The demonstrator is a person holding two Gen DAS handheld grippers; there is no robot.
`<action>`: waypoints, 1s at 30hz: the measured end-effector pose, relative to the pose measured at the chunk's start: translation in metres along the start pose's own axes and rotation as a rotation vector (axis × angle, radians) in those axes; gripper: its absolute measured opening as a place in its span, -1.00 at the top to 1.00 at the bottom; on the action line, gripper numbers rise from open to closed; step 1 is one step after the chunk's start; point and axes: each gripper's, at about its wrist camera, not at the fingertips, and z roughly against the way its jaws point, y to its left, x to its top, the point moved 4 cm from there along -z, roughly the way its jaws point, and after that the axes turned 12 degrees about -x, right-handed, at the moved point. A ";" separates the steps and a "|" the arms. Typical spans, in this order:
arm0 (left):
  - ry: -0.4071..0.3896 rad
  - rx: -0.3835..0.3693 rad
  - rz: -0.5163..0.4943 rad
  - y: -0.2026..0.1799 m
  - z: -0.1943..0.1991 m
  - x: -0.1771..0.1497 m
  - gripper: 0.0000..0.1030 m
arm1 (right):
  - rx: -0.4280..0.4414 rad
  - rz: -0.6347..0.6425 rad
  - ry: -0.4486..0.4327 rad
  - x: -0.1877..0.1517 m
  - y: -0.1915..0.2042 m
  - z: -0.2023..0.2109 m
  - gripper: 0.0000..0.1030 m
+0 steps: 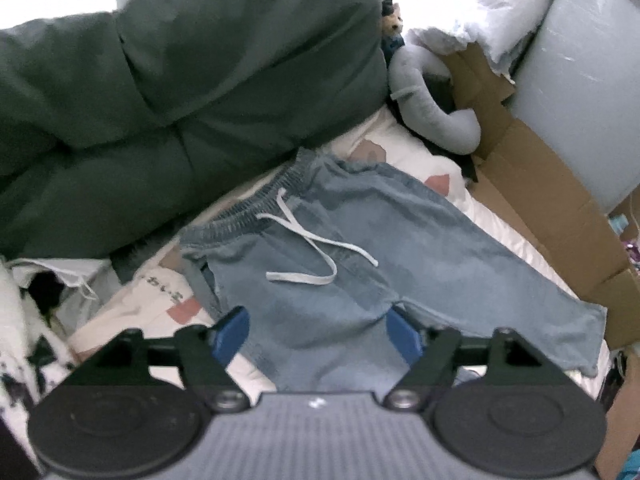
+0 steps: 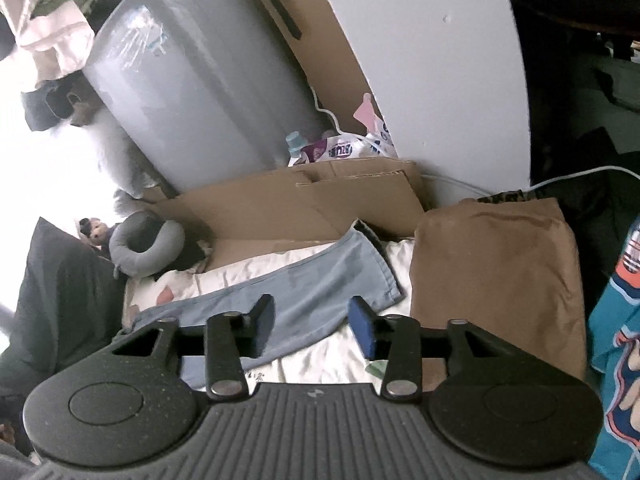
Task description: Fold clothes
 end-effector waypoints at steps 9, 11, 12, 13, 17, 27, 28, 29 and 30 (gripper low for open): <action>-0.017 -0.031 0.021 0.006 0.000 -0.016 -0.59 | -0.021 -0.062 0.047 -0.065 -0.027 0.016 -0.11; -0.010 -0.024 0.008 0.009 -0.006 -0.025 -0.59 | -0.030 -0.081 0.068 -0.085 -0.032 0.013 -0.11; -0.002 -0.021 0.006 0.012 -0.010 -0.030 -0.59 | -0.035 -0.082 0.079 -0.095 -0.033 0.011 -0.11; 0.007 -0.019 0.007 0.015 -0.014 -0.034 -0.59 | -0.040 -0.081 0.089 -0.104 -0.033 0.009 -0.11; 0.031 -0.016 0.015 0.026 -0.029 -0.051 -0.59 | -0.048 -0.095 0.126 -0.138 -0.033 0.001 -0.11; 0.074 -0.004 0.049 0.054 -0.068 -0.093 -0.59 | -0.093 -0.110 0.242 -0.207 -0.039 -0.041 -0.11; 0.077 0.000 0.056 0.056 -0.072 -0.097 -0.59 | -0.095 -0.114 0.260 -0.214 -0.040 -0.048 -0.11; 0.081 0.003 0.062 0.059 -0.077 -0.101 -0.59 | -0.098 -0.122 0.279 -0.222 -0.041 -0.055 -0.11; 0.085 0.003 0.067 0.061 -0.081 -0.105 -0.59 | -0.101 -0.134 0.296 -0.230 -0.043 -0.062 -0.11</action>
